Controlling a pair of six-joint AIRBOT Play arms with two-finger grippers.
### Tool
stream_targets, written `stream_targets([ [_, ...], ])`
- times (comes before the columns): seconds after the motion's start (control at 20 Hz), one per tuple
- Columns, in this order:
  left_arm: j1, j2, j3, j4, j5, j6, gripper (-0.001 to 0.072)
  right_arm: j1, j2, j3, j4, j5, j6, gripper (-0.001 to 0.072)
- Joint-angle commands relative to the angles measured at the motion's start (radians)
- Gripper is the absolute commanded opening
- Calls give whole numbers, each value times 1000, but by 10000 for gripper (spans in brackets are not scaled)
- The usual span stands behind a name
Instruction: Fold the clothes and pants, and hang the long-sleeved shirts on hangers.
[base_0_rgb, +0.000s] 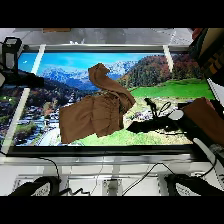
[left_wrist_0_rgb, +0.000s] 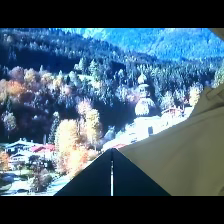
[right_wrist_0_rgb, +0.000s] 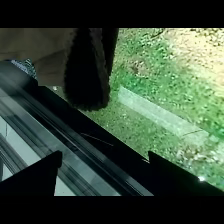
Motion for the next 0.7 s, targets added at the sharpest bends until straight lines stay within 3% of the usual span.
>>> stream_targets([
  [0.0,2,0,0,1,16,0,12,92,-82,5,81,-99,-3,625],
  [0.15,2,0,0,0,26,0,12,132,-165,99,78,-58,-5,693],
  [0.3,1,0,0,0,27,0,12,145,-221,201,27,-62,9,693],
  [0.45,2,0,0,0,27,0,12,145,-277,289,-155,-50,157,691],
  [0.65,1,0,0,0,27,0,22,152,-322,349,-128,35,163,666],
])
